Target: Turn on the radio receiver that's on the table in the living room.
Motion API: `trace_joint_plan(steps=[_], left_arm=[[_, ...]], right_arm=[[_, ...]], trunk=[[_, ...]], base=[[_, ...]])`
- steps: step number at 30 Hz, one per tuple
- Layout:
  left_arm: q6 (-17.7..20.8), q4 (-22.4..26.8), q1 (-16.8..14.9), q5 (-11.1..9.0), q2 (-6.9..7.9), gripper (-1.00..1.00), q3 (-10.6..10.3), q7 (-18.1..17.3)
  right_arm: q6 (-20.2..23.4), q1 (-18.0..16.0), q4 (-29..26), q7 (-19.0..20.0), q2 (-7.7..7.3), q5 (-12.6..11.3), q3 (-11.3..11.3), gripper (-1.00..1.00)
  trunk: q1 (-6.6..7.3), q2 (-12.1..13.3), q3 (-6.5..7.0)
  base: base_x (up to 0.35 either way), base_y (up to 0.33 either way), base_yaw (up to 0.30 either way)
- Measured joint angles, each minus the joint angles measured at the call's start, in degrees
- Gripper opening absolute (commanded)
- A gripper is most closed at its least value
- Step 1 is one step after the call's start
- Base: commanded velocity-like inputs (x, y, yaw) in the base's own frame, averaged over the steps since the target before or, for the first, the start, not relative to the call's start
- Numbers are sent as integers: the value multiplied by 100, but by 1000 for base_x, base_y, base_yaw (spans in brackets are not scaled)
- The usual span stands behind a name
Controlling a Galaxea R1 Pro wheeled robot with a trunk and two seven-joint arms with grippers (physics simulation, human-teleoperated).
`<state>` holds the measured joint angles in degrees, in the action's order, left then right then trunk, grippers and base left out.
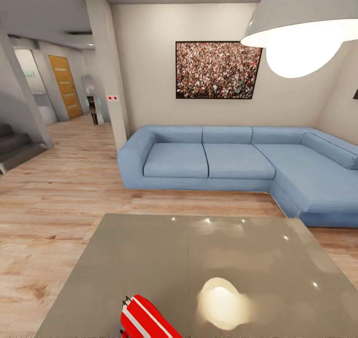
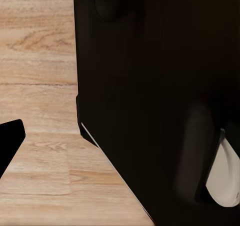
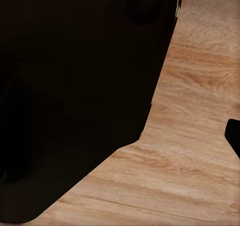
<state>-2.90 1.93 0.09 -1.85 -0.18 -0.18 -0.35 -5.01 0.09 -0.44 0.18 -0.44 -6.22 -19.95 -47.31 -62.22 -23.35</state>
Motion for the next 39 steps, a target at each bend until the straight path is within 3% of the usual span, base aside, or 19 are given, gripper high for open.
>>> trace_joint_plan(steps=[39], left_arm=[[0,0,1,-2,0,100,9,0]], right_arm=[[-4,0,0,-9,-2,-10,7,100]], trunk=[[0,0,-359]], base=[[0,0,0]])
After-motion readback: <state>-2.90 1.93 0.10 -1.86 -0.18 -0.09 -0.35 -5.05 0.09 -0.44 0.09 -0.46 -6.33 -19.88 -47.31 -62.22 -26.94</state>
